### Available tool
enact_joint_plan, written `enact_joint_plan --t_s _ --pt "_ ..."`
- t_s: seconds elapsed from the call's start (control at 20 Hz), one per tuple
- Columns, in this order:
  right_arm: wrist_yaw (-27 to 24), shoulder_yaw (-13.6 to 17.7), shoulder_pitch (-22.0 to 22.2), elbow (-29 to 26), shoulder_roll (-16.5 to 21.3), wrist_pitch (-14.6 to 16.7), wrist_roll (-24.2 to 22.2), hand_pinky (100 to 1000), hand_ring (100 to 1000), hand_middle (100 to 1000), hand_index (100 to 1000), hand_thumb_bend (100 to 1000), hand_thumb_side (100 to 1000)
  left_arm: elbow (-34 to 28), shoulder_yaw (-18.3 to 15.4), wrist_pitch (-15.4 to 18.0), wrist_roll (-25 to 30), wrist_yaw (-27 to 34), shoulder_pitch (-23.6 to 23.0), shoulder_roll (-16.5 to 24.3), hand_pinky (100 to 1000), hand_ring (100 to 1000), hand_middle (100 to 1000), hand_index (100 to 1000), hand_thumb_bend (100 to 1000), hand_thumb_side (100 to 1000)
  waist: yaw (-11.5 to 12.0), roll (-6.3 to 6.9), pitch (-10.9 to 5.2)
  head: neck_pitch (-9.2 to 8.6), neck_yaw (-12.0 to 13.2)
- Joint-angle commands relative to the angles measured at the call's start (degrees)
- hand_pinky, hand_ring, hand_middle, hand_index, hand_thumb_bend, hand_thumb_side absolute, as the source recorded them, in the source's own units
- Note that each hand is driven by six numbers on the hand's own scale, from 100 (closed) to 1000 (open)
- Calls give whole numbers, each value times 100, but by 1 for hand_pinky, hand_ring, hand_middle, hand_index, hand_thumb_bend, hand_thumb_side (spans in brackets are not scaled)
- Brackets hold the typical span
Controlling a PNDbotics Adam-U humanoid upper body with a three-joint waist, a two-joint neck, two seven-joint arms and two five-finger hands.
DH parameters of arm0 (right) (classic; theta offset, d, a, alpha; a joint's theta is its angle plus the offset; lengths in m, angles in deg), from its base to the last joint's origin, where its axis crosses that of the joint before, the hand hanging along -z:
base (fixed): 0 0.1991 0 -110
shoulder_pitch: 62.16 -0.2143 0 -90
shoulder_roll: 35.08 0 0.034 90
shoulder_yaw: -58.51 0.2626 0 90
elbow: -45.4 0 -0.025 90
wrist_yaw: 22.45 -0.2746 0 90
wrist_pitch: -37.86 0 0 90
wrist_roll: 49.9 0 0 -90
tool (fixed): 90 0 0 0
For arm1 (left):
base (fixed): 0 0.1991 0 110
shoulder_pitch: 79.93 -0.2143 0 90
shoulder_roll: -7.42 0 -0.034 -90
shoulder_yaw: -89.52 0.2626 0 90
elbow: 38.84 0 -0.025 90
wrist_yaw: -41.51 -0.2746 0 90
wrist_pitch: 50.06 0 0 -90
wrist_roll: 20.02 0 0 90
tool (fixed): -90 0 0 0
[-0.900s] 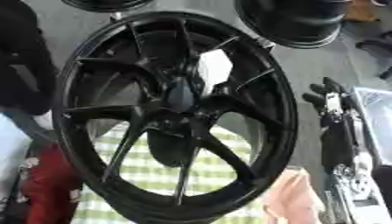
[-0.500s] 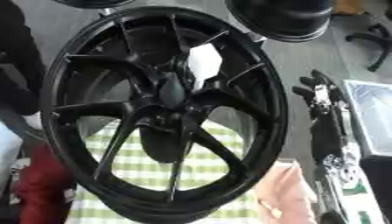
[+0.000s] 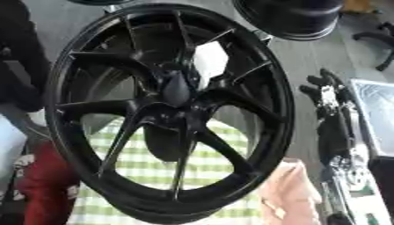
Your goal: Pull the pin out of the wheel hub.
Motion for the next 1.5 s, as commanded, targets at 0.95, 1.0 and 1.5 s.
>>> enact_joint_plan --t_s 0.95,1.0,1.5 --pt "-954 5 1390 -97 3251 3820 -1723 1000 798 777 871 100 530 -114 -57 11 -35 -24 -171 408 625 642 791 796 145 818 -264 -19 -175 -47 248" --pt "-1068 55 1317 -97 3408 3843 -1684 1000 798 777 870 100 528 -113 -55 6 -33 -23 -189 432 625 642 791 796 144 818 -273 -18 -181 -44 245" --pt "-2395 345 144 -97 4814 3400 -1917 1000 806 780 866 100 478 -103 -116 -9 -79 22 -443 580 625 642 793 796 136 819 -342 73 -303 82 245"
